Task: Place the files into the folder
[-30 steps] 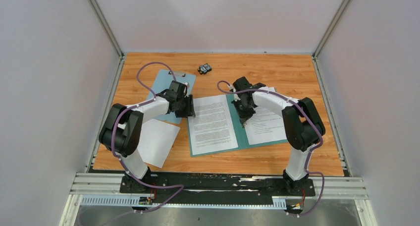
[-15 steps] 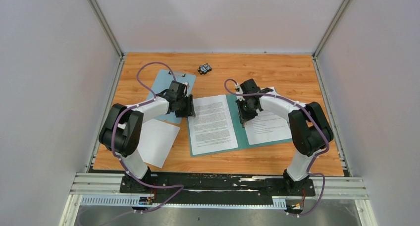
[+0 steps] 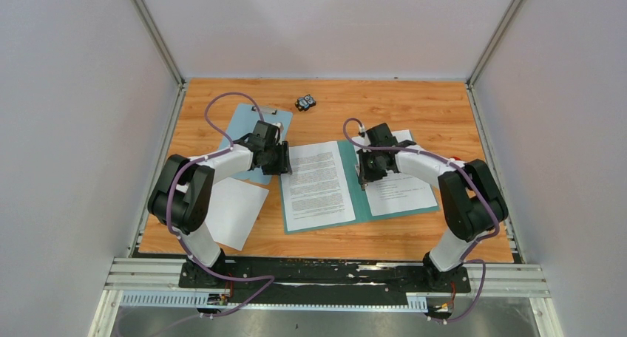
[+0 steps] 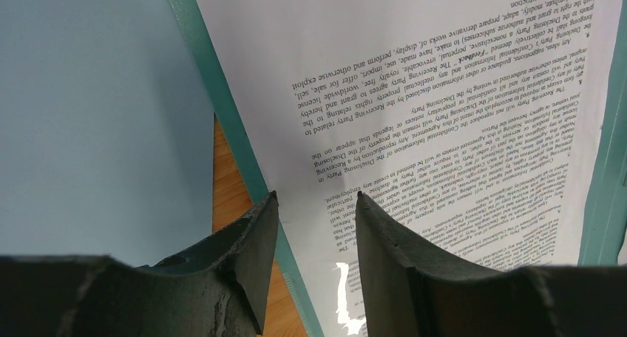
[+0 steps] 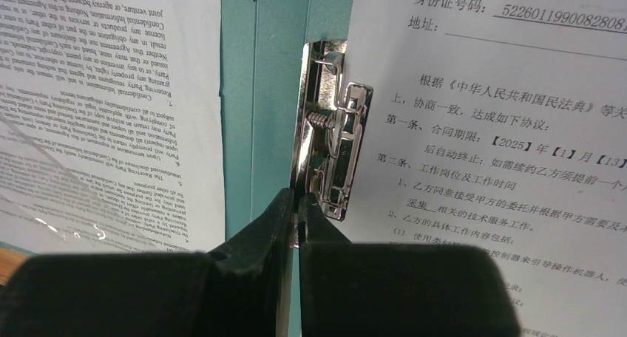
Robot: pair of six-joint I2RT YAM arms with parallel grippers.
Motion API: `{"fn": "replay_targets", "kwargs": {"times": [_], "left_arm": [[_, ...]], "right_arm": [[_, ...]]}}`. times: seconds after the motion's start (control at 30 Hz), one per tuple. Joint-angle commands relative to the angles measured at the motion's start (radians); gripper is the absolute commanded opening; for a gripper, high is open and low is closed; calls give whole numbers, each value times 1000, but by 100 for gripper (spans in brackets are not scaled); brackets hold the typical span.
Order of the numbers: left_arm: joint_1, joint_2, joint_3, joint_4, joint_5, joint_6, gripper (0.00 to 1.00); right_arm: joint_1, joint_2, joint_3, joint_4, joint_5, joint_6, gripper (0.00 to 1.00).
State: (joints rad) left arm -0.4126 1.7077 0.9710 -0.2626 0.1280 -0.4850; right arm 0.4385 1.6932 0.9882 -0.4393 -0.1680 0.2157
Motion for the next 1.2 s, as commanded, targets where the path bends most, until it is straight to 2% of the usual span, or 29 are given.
{"fn": "replay_targets", "kwargs": {"times": [0.0, 0.37, 0.53, 0.67, 0.97, 1.17], "left_arm": [[-11, 12, -15, -2, -17, -1, 51], [-38, -1, 3, 8, 3, -22, 51], [-131, -17, 42, 67, 37, -65, 49], [-194, 26, 75, 203, 120, -163, 46], [-254, 197, 157, 473, 151, -341, 45], [-277, 282, 209, 543, 148, -405, 45]], "right_arm": [[-24, 13, -141, 131, 17, 62, 0], [-41, -46, -310, 348, -12, 150, 0], [-49, -88, -365, 402, -16, 154, 0], [-49, -83, -386, 431, -51, 169, 0], [-49, -91, -445, 556, -113, 193, 0], [-49, -93, -481, 606, -129, 210, 0]]}}
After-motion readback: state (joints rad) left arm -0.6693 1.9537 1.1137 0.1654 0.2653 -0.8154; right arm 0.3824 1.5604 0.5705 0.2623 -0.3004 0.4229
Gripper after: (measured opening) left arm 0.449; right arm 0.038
